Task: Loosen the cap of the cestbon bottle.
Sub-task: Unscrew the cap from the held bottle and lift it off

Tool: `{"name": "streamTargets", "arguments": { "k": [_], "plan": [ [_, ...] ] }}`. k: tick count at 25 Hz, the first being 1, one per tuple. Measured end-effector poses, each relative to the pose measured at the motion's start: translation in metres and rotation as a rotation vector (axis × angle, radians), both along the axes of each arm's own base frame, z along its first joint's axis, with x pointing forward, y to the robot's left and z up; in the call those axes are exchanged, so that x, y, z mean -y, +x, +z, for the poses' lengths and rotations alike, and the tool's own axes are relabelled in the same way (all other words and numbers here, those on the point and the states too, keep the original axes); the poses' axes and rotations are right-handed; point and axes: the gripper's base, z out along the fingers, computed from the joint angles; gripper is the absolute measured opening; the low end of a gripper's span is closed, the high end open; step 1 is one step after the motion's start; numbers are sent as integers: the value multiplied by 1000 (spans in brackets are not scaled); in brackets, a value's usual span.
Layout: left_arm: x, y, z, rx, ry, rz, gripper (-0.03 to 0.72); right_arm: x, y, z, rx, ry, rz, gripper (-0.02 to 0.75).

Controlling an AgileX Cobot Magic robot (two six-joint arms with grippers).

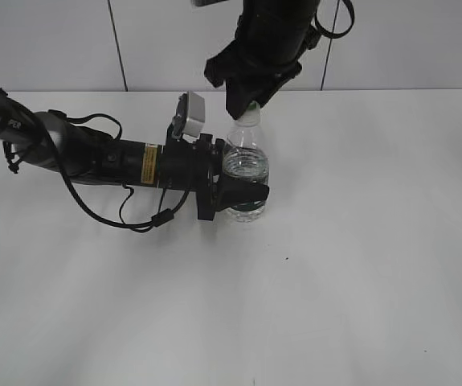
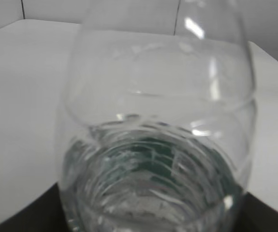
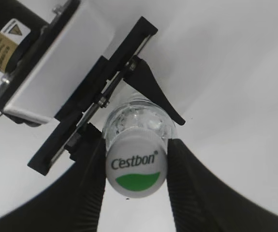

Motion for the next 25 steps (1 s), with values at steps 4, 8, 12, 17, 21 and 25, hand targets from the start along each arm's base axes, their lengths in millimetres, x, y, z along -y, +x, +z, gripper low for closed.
{"name": "streamTargets", "arguments": {
  "k": [4,8,12,17,21,25],
  "plan": [
    [0,0,0,0,0,0,408,0,0,0,52,-36,179,296],
    [0,0,0,1,-3,-1,407,-1,0,0,92,-64,321,296],
    [0,0,0,2,-3,-1,407,-1,0,0,128,-90,447,296],
    [0,0,0,2,-4,-2,407,-1,0,0,175,-124,608,296],
    [0,-1,1,2,-10,-7,407,-1,0,0,212,-148,737,296],
    [0,-1,1,3,-11,-8,407,-1,0,0,241,-170,839,296]
  ]
}}
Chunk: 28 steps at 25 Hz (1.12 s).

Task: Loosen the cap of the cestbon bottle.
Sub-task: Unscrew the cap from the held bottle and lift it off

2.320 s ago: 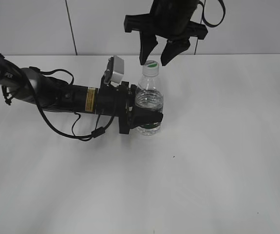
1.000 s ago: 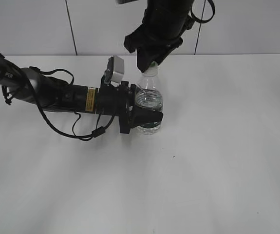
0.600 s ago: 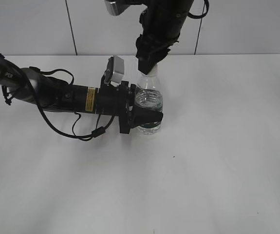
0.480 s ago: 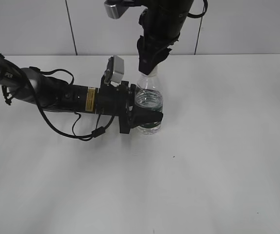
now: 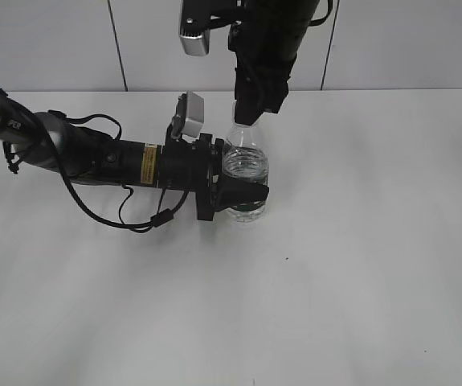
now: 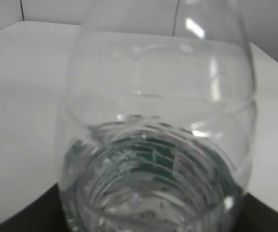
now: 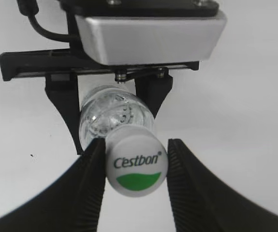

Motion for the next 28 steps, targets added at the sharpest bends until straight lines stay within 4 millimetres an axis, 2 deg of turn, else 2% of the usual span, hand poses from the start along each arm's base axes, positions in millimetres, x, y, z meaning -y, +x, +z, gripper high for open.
{"name": "streamTargets", "arguments": {
  "k": [5,19,28],
  "plan": [
    [0,0,0,0,-1,1,407,0,-1,0,26,-32,60,296],
    [0,0,0,0,-1,1,407,1,0,-1,38,-52,71,299],
    [0,0,0,-5,-3,-5,407,2,1,0,41,-61,43,425]
  ]
}}
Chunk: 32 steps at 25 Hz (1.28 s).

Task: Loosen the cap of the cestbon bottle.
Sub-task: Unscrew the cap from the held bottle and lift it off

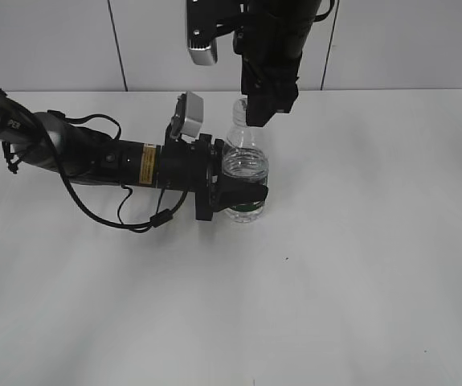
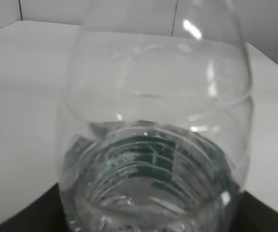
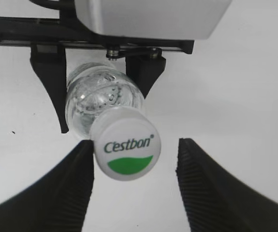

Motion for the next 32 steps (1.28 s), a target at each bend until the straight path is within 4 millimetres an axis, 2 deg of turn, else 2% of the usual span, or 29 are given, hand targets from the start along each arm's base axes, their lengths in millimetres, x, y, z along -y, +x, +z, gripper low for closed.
{"name": "streamTargets", "arguments": {
  "k": [8,16,19,25,32],
  "plan": [
    [0,0,0,0,0,-2,407,-2,-2,1,-60,67,-176,435],
    [0,0,0,-14,-2,2,407,0,-9,24,-110,179,-423,437],
    [0,0,0,-18,-3,4,407,0,-10,26,-156,224,-590,437],
    [0,0,0,-22,-7,8,407,0,-10,26,-293,334,-1066,437],
    [0,1,0,-26,-11,14,407,1,-9,26,-360,393,-1360,438]
  ]
}}
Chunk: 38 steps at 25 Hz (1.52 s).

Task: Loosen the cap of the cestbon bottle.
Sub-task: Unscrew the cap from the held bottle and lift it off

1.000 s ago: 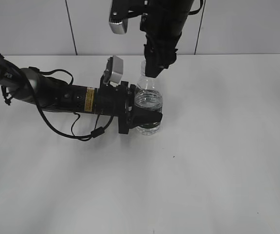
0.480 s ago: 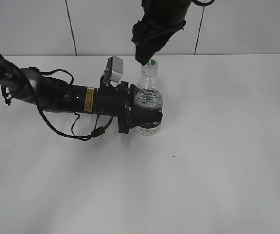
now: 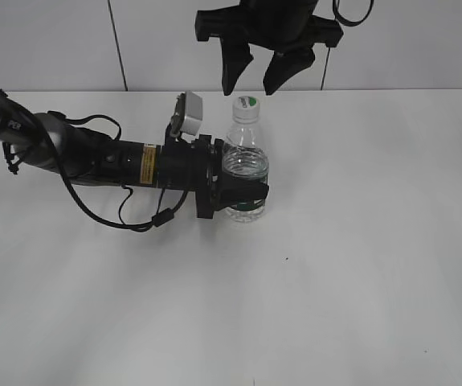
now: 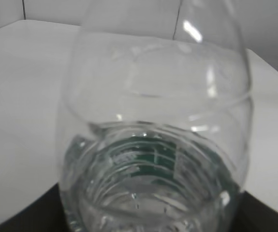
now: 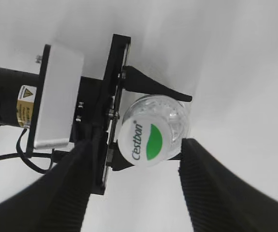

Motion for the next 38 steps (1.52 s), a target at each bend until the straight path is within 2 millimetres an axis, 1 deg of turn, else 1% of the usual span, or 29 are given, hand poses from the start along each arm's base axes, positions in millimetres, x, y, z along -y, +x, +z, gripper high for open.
{"name": "streamTargets", "arguments": {
  "k": [6,18,24,31,38],
  "plan": [
    [0,0,0,0,-1,1,407,0,0,0,-23,18,-79,438],
    [0,1,0,-3,-5,7,407,0,0,-1,-26,18,-88,438],
    [0,1,-1,-4,-5,8,407,-3,5,-17,-57,0,-88,438],
    [0,1,0,-5,-6,9,407,-4,8,-25,-64,-19,-89,438],
    [0,1,0,-5,-6,9,407,-3,9,-26,-55,-34,-89,435]
  ]
}}
